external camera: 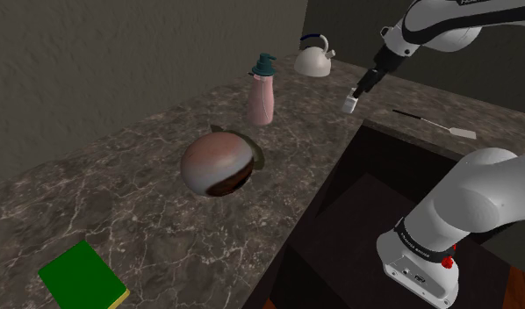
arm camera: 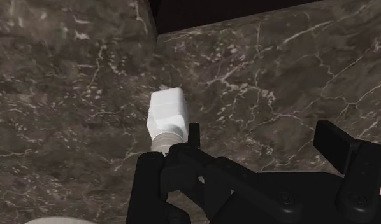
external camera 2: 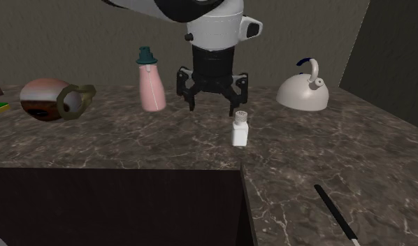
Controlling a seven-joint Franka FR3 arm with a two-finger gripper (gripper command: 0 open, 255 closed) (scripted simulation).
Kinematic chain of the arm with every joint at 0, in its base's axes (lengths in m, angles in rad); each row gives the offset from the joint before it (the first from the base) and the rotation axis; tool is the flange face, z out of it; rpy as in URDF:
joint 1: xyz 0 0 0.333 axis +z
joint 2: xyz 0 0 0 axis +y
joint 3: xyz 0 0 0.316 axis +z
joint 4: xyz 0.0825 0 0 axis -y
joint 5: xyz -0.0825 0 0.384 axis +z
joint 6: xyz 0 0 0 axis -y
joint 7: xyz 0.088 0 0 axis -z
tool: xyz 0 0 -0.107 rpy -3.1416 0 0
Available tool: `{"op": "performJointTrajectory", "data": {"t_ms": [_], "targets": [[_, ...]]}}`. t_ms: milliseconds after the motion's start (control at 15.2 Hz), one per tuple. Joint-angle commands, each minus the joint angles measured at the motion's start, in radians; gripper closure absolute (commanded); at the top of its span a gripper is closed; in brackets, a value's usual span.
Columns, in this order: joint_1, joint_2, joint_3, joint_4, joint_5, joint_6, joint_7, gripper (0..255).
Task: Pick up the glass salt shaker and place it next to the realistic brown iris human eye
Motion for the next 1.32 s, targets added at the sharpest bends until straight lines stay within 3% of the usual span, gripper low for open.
{"op": "performJointTrajectory", "data": {"t_ms": [0, 330, 858, 1254], "targets": [[0.006, 0.046, -0.051, -0.001, 0.002, 0.069, -0.059, 0], [0.056, 0.180, -0.185, 0.038, 0.056, 0.206, -0.216, 0], [0.110, 0.270, -0.228, 0.011, 0.119, 0.318, -0.262, 0], [0.110, 0.271, -0.228, 0.011, 0.120, 0.318, -0.262, 0]]}}
